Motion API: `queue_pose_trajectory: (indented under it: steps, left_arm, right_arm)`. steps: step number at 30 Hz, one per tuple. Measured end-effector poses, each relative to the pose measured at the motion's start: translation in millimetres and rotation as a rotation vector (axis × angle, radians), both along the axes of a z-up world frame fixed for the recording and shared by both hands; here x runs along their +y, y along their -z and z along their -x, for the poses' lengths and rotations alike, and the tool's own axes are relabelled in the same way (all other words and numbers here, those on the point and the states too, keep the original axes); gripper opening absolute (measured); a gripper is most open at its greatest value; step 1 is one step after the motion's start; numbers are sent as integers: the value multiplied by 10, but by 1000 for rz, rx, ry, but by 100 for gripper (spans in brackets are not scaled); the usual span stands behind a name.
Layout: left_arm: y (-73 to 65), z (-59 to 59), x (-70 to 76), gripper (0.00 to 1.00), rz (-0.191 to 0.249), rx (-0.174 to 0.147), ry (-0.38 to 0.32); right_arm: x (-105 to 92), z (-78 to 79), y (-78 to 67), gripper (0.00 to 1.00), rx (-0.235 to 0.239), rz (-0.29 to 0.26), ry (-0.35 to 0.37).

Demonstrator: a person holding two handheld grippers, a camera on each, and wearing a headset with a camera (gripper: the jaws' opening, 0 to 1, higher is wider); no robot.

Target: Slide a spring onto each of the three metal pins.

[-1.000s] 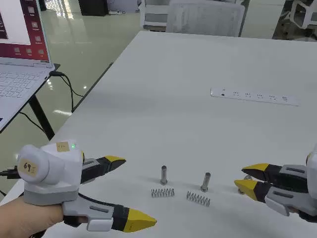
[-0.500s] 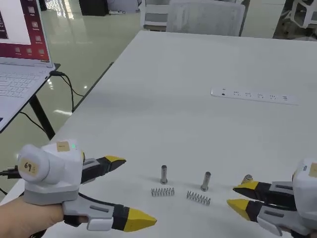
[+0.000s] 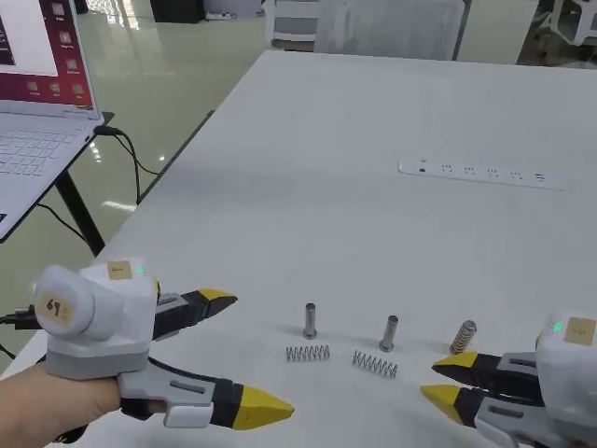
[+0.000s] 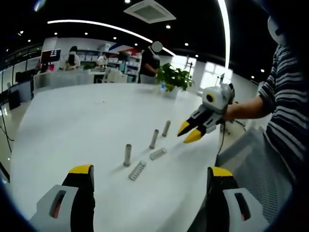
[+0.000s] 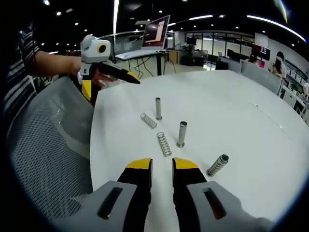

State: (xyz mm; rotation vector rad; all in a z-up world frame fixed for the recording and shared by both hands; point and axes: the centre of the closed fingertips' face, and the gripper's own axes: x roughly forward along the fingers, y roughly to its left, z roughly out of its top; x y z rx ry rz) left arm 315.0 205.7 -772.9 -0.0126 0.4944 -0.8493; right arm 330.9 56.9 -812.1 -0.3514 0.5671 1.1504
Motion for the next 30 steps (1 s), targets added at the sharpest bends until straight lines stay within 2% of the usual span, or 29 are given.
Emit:
queue_pose_trajectory:
  steps: [9, 17, 24, 30]
  left_arm:
    - [0, -18, -4, 94, 1, -2, 1]
    - [3, -8, -1, 93, -2, 2, -1]
    - [-5, 9, -11, 93, -4, 3, 1]
    - [-5, 18, -11, 93, -6, 4, 0]
  right_arm:
    - [140, -35, -14, 13, -6, 3, -27]
    - [284, -128, -7, 13, -18, 2, -45]
    - [406, -147, 60, 13, -17, 19, -75]
    - [455, -200, 178, 12, -10, 46, -87]
